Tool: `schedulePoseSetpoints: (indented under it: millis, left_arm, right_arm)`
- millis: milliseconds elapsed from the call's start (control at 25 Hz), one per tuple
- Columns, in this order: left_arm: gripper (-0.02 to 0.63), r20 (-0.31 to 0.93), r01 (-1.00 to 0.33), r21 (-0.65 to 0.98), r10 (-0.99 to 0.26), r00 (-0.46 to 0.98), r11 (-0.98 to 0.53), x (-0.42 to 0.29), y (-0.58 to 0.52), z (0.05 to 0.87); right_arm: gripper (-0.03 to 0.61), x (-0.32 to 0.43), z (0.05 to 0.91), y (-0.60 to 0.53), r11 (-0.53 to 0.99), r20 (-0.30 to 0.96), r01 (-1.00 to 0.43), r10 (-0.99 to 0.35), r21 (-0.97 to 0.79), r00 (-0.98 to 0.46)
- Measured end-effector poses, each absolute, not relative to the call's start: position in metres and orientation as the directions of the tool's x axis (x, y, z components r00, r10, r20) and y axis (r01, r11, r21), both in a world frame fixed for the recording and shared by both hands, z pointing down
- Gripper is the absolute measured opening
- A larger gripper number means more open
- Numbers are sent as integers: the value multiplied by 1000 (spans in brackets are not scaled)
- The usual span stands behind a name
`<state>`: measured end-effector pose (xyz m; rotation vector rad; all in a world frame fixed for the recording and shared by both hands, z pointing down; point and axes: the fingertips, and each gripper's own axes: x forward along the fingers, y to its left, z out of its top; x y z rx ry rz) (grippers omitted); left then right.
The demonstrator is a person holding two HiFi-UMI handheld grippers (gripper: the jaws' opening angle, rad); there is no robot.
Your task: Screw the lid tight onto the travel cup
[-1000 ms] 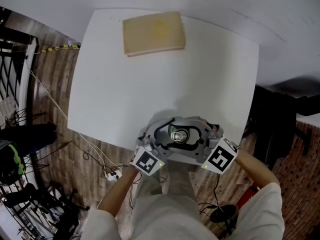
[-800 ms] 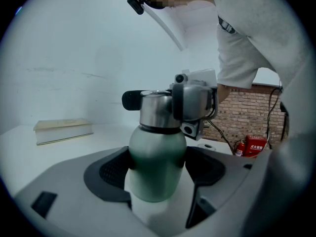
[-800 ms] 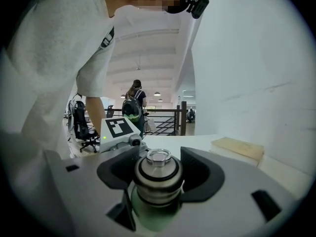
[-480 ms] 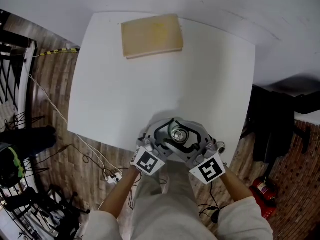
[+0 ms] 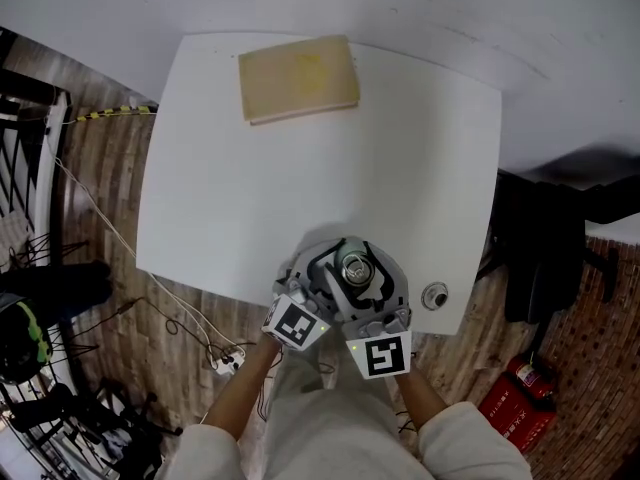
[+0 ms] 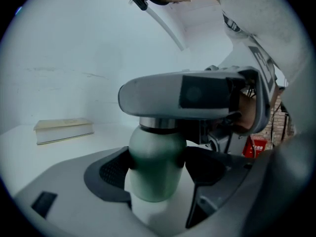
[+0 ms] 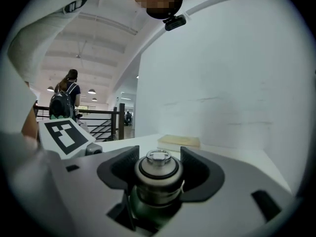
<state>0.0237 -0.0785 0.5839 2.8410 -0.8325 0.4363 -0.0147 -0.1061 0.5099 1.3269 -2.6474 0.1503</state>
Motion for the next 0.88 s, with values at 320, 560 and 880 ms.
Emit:
schedulePoseSetpoints:
  millis: [320, 560, 880]
  left_arm:
    - [351, 324, -543, 54, -500, 803, -838, 24, -76, 585]
    - [351, 322, -548, 88, -497, 806, -832, 26, -74, 580]
    - [353, 312, -590, 129, -532, 787, -797, 7, -58, 572]
  right_arm:
    - [256, -11, 506, -108, 528, 170, -849, -836, -8, -522]
    - [301, -14, 506, -101, 607, 164, -791, -775, -73, -610]
    - [297, -5, 491, -90, 634, 159, -768, -753, -88, -639]
